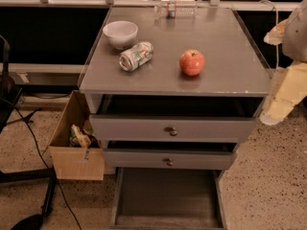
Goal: Place apple into bottom drawer
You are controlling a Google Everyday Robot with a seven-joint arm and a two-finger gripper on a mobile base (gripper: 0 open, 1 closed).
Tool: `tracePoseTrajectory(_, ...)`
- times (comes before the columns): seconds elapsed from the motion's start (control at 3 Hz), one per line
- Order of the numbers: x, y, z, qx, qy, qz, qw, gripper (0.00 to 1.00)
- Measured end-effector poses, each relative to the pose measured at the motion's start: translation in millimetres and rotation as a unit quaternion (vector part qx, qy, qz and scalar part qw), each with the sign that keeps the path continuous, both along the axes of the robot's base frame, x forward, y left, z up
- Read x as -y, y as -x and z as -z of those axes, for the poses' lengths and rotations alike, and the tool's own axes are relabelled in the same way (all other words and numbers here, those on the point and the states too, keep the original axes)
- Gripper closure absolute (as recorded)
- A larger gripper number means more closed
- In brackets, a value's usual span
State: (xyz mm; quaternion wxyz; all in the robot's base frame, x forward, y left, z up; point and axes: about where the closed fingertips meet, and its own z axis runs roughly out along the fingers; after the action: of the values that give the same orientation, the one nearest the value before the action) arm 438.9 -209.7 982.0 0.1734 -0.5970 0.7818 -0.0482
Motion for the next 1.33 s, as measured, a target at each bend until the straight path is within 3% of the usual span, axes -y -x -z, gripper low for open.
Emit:
tracePoseTrajectory(0.67,-25.0,-51.2,-3.6,0.05,-0.048,0.012,0.9975,0.0)
tracePoseTrajectory(1.33,-53.2,-139.4,4.3,0.052,-0.072,0.015,0.9959,0.0)
